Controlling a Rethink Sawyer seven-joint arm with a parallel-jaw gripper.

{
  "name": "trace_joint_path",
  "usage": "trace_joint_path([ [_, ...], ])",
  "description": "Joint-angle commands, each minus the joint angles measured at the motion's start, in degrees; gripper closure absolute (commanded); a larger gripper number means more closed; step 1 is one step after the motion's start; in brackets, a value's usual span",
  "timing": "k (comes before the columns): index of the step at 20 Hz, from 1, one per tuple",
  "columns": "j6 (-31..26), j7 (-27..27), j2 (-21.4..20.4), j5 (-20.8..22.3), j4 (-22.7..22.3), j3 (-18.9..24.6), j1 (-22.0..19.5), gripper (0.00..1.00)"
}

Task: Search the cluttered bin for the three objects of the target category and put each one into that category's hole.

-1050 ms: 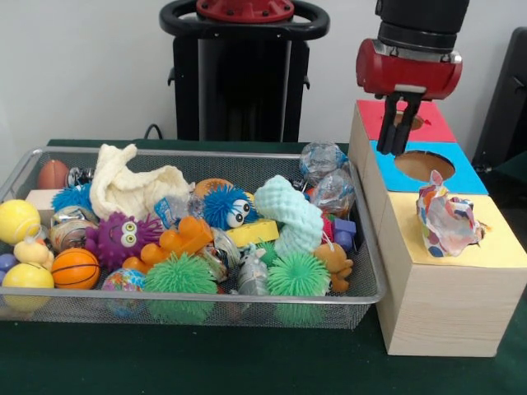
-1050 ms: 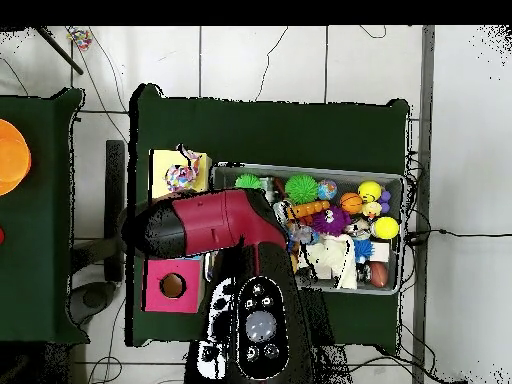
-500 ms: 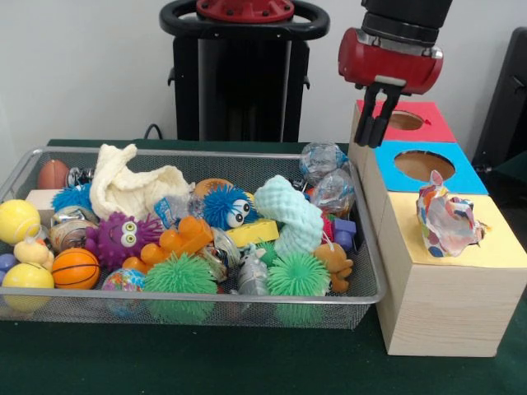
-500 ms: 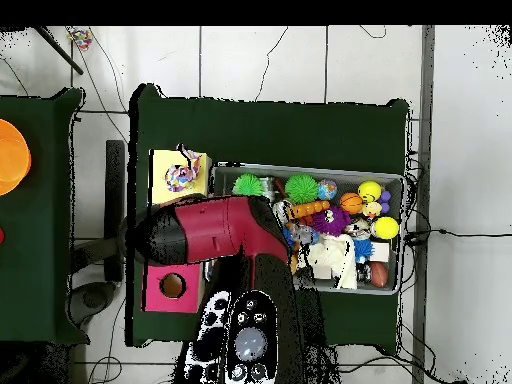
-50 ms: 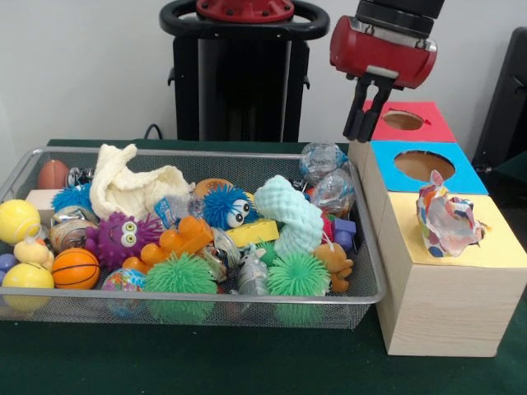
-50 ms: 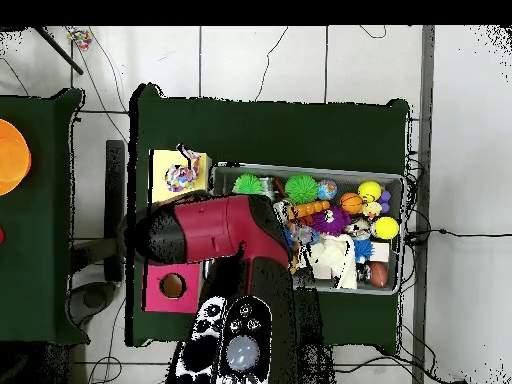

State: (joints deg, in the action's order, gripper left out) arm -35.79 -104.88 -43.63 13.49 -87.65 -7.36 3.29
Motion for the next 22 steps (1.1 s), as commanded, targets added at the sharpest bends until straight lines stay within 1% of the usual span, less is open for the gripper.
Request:
trace_joint_path([
  [1,-3.8,-4.8,2.2,-2.42,-0.63,4.36,-1.97,1.0],
  [3,-2.92,-3.32,1.91,-4.08,-2.14,7.18,-2.8,1.0],
  [8,-1.62,-1.59,1.87,-6.53,-4.4,11.19,-4.06,1.0],
  [11,-0.77,-2.72,2.33,-6.49,-4.1,10.99,-3.53,1.0],
  [14,-1.16,-4.9,3.11,-5.54,-2.47,9.19,-1.76,1.0],
  [16,-2.22,-5.4,3.68,-5.02,-1.24,8.58,-0.67,1.0],
  [19,0.78,-5.54,3.87,-5.2,-1.34,9.34,-0.4,1.0],
  [20,0.74,-4.73,4.0,-5.33,-1.11,9.9,-0.74,1.0],
  [21,-0.66,-3.55,4.34,-5.7,-0.39,10.6,-1.31,1.0],
  [22,-1.39,-3.31,4.57,-5.45,0.22,10.32,-1.27,1.0],
])
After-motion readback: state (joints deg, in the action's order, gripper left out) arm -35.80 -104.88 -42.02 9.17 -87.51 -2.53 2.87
